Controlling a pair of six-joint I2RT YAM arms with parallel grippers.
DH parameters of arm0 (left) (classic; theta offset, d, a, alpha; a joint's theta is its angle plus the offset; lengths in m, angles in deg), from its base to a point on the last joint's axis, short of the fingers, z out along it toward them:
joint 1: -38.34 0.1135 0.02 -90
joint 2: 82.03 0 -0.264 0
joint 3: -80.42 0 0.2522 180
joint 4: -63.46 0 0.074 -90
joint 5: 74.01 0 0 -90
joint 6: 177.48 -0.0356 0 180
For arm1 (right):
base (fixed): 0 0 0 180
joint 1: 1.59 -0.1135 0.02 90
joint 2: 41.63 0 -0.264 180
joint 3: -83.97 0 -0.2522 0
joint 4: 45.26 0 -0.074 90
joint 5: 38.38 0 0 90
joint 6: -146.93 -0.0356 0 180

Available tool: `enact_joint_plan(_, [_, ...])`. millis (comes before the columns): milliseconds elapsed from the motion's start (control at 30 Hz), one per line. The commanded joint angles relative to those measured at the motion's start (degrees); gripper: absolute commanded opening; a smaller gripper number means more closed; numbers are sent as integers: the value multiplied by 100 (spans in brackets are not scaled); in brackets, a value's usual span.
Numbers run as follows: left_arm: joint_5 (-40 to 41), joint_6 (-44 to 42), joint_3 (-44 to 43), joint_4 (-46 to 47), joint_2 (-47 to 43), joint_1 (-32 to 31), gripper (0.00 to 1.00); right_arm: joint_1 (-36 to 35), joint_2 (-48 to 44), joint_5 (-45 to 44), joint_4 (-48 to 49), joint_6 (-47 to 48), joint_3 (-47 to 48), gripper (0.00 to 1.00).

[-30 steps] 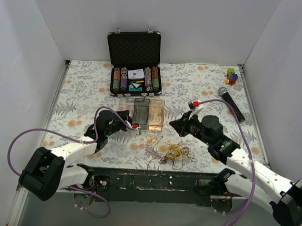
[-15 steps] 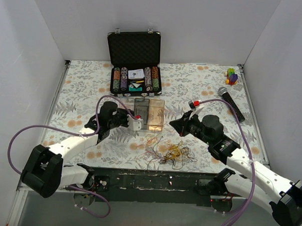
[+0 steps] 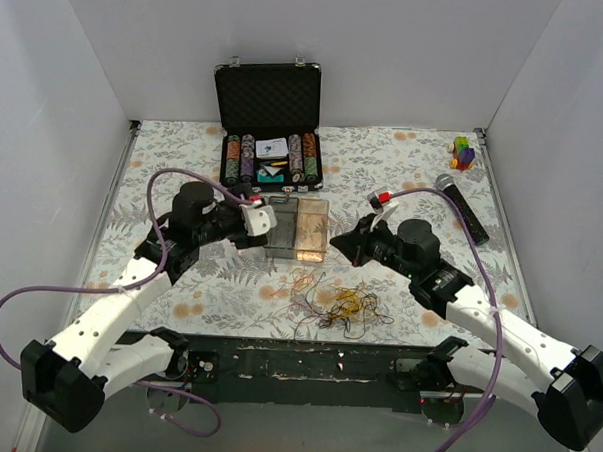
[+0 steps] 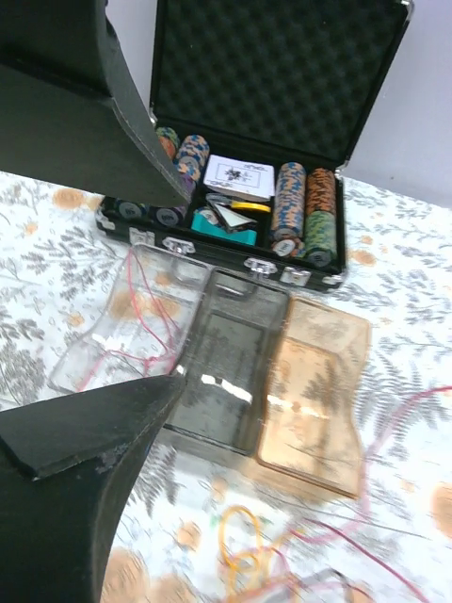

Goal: Untangle the cables
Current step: Place the cable in the bin.

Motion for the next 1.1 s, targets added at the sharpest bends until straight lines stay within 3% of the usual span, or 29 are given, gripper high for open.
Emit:
enact_joint_plan(0, [-803, 1822, -643, -617, -348, 46, 73, 25, 176, 308, 512, -4, 637, 1])
enact_joint_plan(167, [-1912, 2650, -416, -531, -586, 46, 78, 17, 422, 537, 653, -118, 1086, 1])
enact_joint_plan(467, [-2352, 3495, -230, 471, -130, 37, 78, -89, 660, 845, 855, -241, 1481, 1])
enact_joint_plan(767, [-2643, 3390, -274, 894, 249, 20, 82, -282, 1002, 968, 1004, -215, 1842, 1])
enact_joint_plan(867, [-2800, 3416, -292, 912, 336, 11, 74, -352, 1108, 950, 1127, -233, 1904, 1])
enact_joint_plan(967, [-2959, 3399, -335, 850, 451, -24, 56, -388, 1196, 924, 1241, -268, 1965, 1])
enact_joint_plan(1033, [-2977, 3312, -388, 763, 530, -33, 40, -396, 1249, 915, 1312, -312, 2009, 1])
enact_joint_plan(1067, [-2994, 3215, -432, 675, 556, -42, 24, -405, 1258, 915, 1330, -312, 2035, 1])
